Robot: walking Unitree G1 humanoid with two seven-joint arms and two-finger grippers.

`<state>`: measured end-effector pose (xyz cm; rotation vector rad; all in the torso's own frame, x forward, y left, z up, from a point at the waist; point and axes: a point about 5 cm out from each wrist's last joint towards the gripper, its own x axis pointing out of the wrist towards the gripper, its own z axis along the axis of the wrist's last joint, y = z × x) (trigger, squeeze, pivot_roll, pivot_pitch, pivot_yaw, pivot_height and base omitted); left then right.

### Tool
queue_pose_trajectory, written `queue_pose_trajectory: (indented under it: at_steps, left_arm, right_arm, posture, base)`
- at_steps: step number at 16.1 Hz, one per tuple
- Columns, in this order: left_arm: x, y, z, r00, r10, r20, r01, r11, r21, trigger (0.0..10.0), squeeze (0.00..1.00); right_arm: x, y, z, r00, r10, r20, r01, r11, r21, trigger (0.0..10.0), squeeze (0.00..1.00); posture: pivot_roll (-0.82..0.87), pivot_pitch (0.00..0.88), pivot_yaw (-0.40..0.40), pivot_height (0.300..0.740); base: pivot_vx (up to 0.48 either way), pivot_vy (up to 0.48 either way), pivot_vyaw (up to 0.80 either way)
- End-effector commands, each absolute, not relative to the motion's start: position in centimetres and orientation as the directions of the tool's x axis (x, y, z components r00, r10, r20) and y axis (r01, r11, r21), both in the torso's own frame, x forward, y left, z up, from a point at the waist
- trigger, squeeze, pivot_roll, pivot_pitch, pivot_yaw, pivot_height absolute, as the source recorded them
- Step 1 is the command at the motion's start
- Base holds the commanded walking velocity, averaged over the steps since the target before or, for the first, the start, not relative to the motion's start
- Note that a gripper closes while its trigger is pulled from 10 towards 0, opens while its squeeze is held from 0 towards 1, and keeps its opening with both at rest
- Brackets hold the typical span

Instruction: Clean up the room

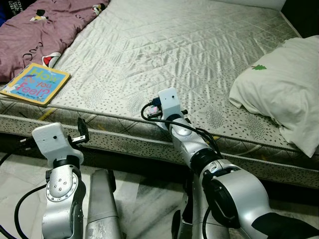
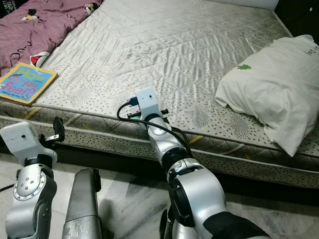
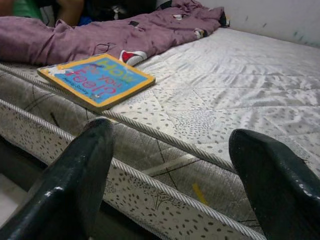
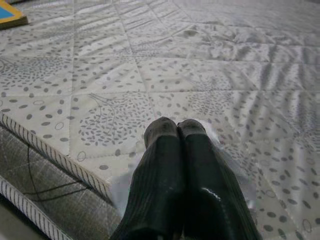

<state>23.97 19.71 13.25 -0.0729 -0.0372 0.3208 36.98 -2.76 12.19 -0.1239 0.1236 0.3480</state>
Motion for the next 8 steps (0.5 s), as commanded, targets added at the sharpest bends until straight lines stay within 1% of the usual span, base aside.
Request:
queue_pose_trajectory:
  at_steps: [1,3,4,8]
  left_arm:
    - [23.7,19.5,13.5,0.948,0.315,0.037,-0.311,0.947,-0.081,10.0,0.00]
    - [23.3,19.5,13.4,0.947,0.319,0.031,-0.316,0.945,-0.082,10.0,0.00]
    - [22.9,19.5,13.2,0.946,0.323,0.017,-0.321,0.944,-0.081,10.0,0.00]
    - [22.7,19.3,13.0,0.945,0.328,0.006,-0.326,0.941,-0.085,10.0,0.00]
  right_arm:
    - [37.4,-2.7,13.1,0.941,0.317,-0.117,-0.328,0.941,-0.089,0.0,0.00]
    - [37.7,-3.3,13.4,0.950,0.293,-0.111,-0.302,0.950,-0.078,0.0,0.00]
    - [38.2,-4.7,13.7,0.966,0.239,-0.102,-0.247,0.967,-0.070,0.0,0.00]
    - [39.0,-7.7,14.2,0.985,0.149,-0.087,-0.156,0.985,-0.077,0.0,0.00]
  posture:
    - [0.28,0.059,-0.087,0.489]
    - [0.28,0.069,-0.087,0.489]
    - [0.28,0.096,-0.088,0.489]
    - [0.27,0.124,-0.086,0.489]
  base:
    - [0.000,0.000,0.00]
    - [0.000,0.000,0.00]
    - [0.000,0.000,0.00]
    - [0.000,0.000,0.00]
